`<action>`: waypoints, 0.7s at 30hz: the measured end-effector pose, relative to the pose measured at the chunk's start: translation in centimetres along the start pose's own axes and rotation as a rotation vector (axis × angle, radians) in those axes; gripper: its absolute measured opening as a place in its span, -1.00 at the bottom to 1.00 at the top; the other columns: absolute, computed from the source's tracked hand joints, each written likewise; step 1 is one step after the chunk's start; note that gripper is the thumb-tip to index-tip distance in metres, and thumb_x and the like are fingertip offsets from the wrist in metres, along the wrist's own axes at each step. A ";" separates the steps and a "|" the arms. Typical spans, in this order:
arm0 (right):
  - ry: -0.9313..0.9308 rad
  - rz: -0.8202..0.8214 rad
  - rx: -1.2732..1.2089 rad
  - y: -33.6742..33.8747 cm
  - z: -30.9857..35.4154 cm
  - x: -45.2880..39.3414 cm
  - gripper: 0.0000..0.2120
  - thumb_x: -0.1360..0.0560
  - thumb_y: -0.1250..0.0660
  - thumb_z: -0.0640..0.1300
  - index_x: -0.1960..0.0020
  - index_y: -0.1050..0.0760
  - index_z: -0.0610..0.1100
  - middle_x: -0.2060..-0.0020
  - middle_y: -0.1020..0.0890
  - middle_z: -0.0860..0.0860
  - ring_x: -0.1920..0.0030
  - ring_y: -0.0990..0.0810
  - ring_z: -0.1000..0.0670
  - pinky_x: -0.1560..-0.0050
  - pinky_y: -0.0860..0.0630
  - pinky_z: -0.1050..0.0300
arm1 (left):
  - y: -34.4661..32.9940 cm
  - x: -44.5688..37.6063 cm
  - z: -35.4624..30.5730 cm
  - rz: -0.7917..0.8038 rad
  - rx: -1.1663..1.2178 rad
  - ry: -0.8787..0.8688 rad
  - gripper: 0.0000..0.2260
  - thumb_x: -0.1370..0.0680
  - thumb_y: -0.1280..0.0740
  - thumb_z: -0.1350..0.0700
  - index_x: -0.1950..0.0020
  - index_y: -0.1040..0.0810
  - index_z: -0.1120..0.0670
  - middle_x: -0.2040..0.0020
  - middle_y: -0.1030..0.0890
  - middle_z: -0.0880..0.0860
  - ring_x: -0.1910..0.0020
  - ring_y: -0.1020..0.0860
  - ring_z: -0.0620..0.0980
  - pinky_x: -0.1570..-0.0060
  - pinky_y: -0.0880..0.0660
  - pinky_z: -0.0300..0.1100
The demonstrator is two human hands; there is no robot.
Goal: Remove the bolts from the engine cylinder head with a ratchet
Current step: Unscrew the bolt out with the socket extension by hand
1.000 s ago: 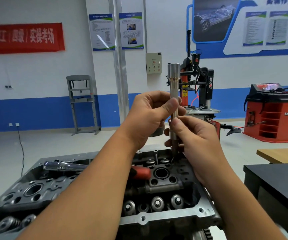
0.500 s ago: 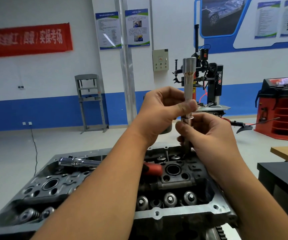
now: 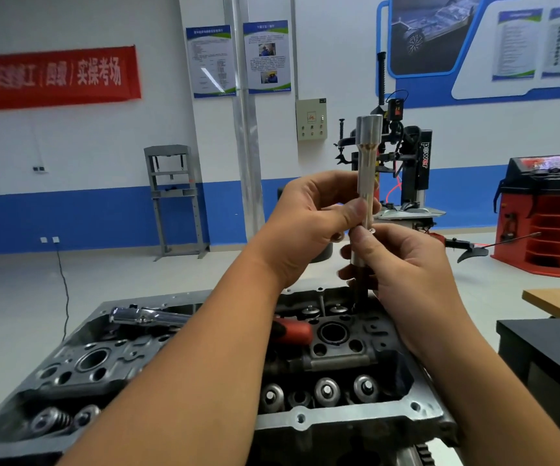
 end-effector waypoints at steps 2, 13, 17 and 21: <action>0.009 -0.066 0.009 0.2 -0.1 0.0 -0.79 -0.43 -0.57 0.11 0.12 -0.66 -0.01 0.25 -0.73 -0.05 0.23 -0.74 -0.14 0.26 -0.63 0.02 | -0.1 0.0 0.0 -0.003 0.024 0.014 -0.74 -0.52 -0.43 0.23 -0.21 -0.63 0.21 0.00 -0.69 0.15 -0.03 -0.58 0.19 -0.22 -0.45 0.46; -0.016 -0.027 0.027 0.0 0.1 0.0 -0.84 -0.48 -0.50 0.13 0.10 -0.67 0.05 0.25 -0.72 -0.09 0.22 -0.72 -0.16 0.27 -0.65 -0.02 | 0.0 -0.1 -0.2 -0.066 0.015 -0.007 -0.81 -0.60 -0.41 0.31 -0.21 -0.62 0.19 0.02 -0.72 0.15 0.04 -0.66 0.14 -0.15 -0.54 0.34; 0.016 -0.067 0.098 0.3 0.0 0.1 -0.74 -0.38 -0.57 0.19 0.15 -0.63 0.03 0.30 -0.71 -0.03 0.20 -0.72 -0.20 0.14 -0.68 -0.21 | 0.1 -0.1 -0.2 -0.123 0.017 0.002 -0.82 -0.44 -0.57 0.15 -0.02 -0.71 0.04 0.06 -0.72 0.12 0.06 -0.57 0.17 0.05 -0.41 0.16; 0.006 -0.020 0.123 0.1 -0.3 -0.2 -0.84 -0.53 -0.38 0.13 0.10 -0.66 0.08 0.25 -0.72 -0.01 0.25 -0.73 -0.05 0.25 -0.64 -0.03 | 0.0 -0.1 0.1 -0.020 0.047 0.020 -0.82 -0.66 -0.34 0.21 -0.24 -0.64 0.15 0.00 -0.74 0.10 0.02 -0.68 0.08 -0.04 -0.62 0.05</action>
Point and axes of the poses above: each hand's wrist, its own x-axis away from the middle knuckle, its own y-axis out of the back of the hand, z = x × y, the point moved 1 cm from there along -x, towards the middle knuckle
